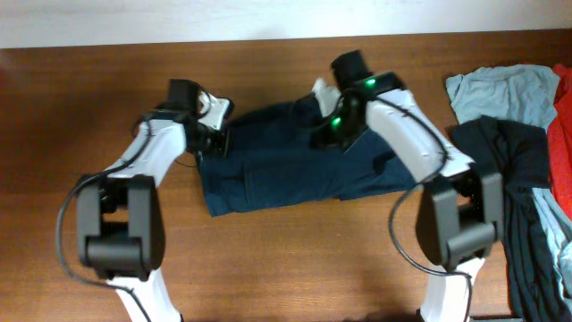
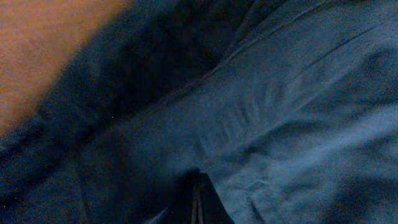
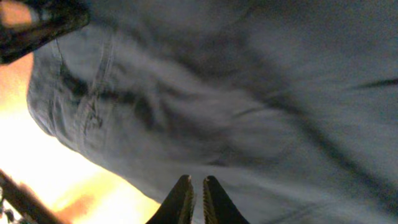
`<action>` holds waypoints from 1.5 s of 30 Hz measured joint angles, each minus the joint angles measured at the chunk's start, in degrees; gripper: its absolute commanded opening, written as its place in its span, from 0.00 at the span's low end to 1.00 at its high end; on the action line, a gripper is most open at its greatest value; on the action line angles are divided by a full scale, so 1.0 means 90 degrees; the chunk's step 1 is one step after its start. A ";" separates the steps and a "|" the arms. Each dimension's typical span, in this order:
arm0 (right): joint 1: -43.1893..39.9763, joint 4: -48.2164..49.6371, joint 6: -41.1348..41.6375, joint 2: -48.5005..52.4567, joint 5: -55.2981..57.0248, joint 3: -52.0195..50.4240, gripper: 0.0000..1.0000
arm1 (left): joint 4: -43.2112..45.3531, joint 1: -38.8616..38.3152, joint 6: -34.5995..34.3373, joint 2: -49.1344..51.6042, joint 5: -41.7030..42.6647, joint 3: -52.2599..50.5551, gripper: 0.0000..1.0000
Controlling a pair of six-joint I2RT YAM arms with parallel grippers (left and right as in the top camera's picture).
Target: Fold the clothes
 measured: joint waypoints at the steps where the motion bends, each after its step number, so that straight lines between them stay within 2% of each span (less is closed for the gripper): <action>1: 0.0114 0.0000 -0.0044 0.0085 -0.0034 -0.0007 0.13 | -0.0024 -0.0058 -0.0073 0.0112 -0.0274 -0.0002 0.00; 4: 0.0522 -0.0005 -0.0245 0.0313 -0.0095 -0.0017 0.14 | 0.0000 -0.0063 -0.0272 0.0185 -0.0721 0.0058 0.00; 6: 0.0797 -0.0095 -0.0347 0.0425 -0.0070 -0.0017 0.21 | 0.0017 -0.0034 -0.0362 0.0192 -0.0877 0.0066 0.00; 9: 0.0971 -0.0702 -0.0576 0.0534 0.0427 -0.0024 0.17 | 0.0022 0.0053 -0.0384 0.0192 -0.0959 0.0070 0.00; 13: 0.0809 -0.0986 -0.0772 0.0772 0.1202 -0.0124 0.15 | 0.0000 0.0304 -0.0401 0.0192 -0.0984 0.0073 0.00; 21: 0.0391 -0.1212 -0.1088 0.0789 0.1141 -0.0182 0.13 | -0.0372 0.0546 -0.0406 0.0192 -0.1042 0.0182 0.03; 26: 0.0381 -0.0454 -0.1503 0.0165 0.0311 -0.0194 0.10 | -0.1258 0.0595 -0.0420 0.0163 -0.0828 0.0614 0.09; 30: 0.0245 0.0568 -0.1569 -0.0843 -0.0172 -0.0158 0.14 | -0.1766 0.0597 -0.0476 -0.0282 -0.0444 0.0889 0.11; 33: 0.0029 0.1139 -0.1384 -0.1044 -0.0313 -0.0112 0.17 | -0.2123 0.0525 -0.0527 -0.0738 -0.0262 0.1001 0.11; 37: -0.0192 0.1916 -0.0947 -0.0561 -0.0333 -0.0109 0.17 | -0.2178 0.0204 -0.0551 -0.0848 -0.0170 0.0848 0.10; 45: -0.0250 0.3038 0.0085 0.0957 -0.0648 -0.0121 0.17 | -0.1739 -0.0503 -0.0571 -0.0848 -0.0141 -0.0675 0.10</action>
